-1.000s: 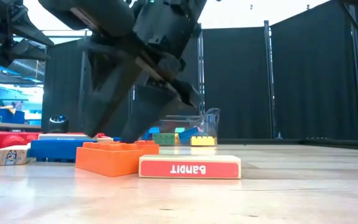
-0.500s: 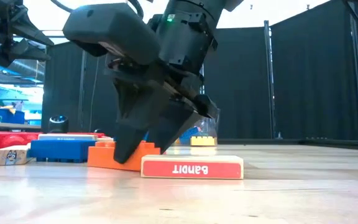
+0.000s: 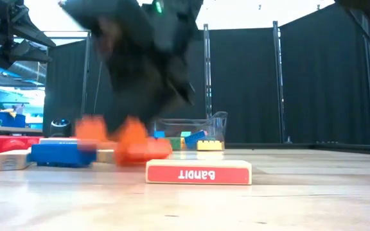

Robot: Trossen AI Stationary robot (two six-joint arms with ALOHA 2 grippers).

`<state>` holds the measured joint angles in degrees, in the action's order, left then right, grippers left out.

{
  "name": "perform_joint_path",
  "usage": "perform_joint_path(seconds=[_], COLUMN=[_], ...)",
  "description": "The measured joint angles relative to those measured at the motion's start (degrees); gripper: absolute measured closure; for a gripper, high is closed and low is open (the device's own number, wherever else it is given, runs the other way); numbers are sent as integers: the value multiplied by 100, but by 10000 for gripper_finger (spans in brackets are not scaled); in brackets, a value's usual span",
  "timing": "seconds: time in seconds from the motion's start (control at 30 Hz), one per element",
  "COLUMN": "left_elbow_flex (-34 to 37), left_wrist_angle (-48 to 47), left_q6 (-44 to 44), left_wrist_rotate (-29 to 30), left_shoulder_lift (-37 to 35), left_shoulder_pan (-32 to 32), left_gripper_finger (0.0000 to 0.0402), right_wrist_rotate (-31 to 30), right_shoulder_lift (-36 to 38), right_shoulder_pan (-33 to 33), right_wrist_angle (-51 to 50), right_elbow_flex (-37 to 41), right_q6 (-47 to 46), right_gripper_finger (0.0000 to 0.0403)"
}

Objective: Sort blocks by size
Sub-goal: Put the 8-stud orange game piece into the top center transparent bin

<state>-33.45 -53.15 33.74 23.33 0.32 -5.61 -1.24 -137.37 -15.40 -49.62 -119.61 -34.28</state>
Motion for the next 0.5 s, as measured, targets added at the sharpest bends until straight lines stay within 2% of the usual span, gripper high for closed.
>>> perform_joint_path(seconds=[0.3, 0.5], left_elbow_flex=[0, 0], left_wrist_angle=[1, 2], left_q6=[0, 0], left_wrist_rotate=[0, 0], left_shoulder_lift=[-2, -1], left_shoulder_pan=[0, -1], left_gripper_finger=[156, 156], right_wrist_rotate=[-420, -680], right_shoulder_lift=[46, 154], right_shoulder_pan=[1033, 2208], right_wrist_angle=[-1145, -1444], right_elbow_flex=[-1540, -1478], right_q6=[1579, 1873], right_gripper_finger=[252, 252])
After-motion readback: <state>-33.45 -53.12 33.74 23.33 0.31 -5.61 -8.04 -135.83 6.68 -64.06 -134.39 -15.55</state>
